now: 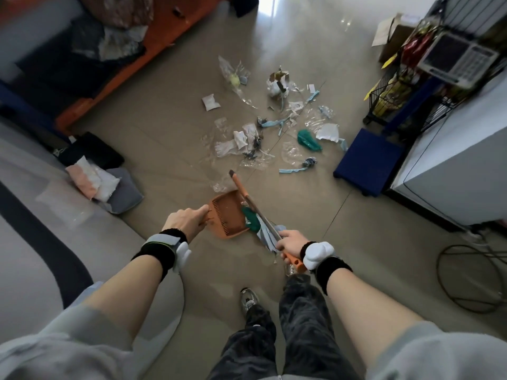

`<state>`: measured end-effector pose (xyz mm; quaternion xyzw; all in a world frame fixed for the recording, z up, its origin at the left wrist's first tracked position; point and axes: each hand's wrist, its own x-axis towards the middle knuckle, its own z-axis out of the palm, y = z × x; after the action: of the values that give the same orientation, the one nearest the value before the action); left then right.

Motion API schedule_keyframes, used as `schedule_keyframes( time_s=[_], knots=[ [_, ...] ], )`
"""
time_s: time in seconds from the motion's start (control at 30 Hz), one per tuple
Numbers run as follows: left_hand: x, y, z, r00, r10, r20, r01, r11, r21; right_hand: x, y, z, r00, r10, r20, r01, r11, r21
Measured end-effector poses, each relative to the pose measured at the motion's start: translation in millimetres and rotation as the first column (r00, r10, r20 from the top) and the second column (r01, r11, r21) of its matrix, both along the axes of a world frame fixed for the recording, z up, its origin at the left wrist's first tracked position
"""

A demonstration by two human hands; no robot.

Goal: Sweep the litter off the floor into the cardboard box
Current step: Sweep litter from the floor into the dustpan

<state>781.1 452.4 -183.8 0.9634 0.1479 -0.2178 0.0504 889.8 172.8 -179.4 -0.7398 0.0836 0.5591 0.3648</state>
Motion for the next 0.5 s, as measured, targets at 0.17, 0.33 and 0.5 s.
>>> schedule_keyframes(
  time_s=[0.17,0.33,0.5],
  knots=[
    [-6.3,15.6,18.3,0.998,-0.054,-0.018,0.055,0.998,0.028,-7.7,-16.5,19.6,0.990,0.052,0.131,-0.043,0.996,-0.074],
    [-7.0,16.7,31.7,0.983,-0.174,-0.052,0.176,0.984,0.040,-26.7,-8.5,15.4,0.998,-0.034,0.060,0.044,0.982,-0.182],
    [-10.0,-4.8,18.9,0.974,-0.199,-0.105,0.201,0.980,0.006,-53.4,-4.5,-8.1,0.995,-0.098,0.020,0.100,0.985,-0.144]
  ],
)
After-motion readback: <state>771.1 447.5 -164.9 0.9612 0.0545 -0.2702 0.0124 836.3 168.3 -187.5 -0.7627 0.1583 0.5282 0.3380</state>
